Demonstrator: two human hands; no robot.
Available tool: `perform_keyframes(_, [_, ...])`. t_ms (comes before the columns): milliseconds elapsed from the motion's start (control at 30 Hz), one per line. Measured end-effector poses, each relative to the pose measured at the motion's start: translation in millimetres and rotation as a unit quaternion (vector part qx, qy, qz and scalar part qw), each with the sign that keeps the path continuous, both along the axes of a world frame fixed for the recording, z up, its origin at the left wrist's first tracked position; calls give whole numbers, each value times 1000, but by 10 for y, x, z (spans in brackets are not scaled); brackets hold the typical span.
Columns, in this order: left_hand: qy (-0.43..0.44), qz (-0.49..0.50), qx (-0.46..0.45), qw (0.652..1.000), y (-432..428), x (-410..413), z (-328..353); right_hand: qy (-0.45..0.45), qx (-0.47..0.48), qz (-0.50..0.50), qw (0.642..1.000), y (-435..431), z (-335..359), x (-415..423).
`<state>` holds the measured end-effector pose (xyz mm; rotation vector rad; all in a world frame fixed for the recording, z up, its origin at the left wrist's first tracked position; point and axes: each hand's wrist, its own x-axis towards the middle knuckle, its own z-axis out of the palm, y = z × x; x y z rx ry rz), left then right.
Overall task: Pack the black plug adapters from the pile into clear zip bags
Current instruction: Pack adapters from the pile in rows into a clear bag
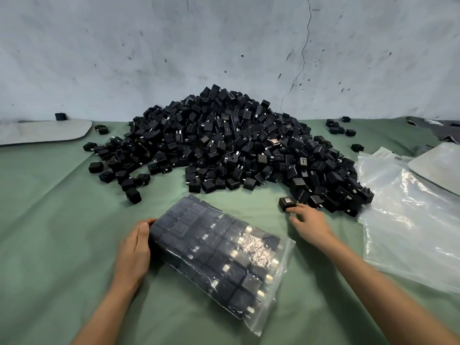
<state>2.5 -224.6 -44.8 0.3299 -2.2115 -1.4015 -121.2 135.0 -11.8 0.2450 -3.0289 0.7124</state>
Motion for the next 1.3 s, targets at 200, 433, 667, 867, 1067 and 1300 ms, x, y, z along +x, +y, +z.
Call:
perform_keyframes(200, [0,-2,-1,1000,-15,15,-11,13,-52,-24,998,11,5,31])
perform_keyframes(433, [-4,7,-6,1000,-27,-9,-23,24,-173,-6,985,361,110,682])
perform_keyframes(667, [-4,16,2,1000,-34,-36,-48,-42,-211,66,974,399,165,1468])
perform_keyframes(867, [-3,10,-1,1000,-30,-28,-41,-12,-226,115,967,24,157,1553])
perform_keyframes(1067, [-6,11,-4,1000,-31,-20,-45,-20,-58,273,960,-306,9,1451])
perform_keyframes(1300, [-10,20,-14,1000,-33,-22,-43,23,86,337,937,-525,-32,1195])
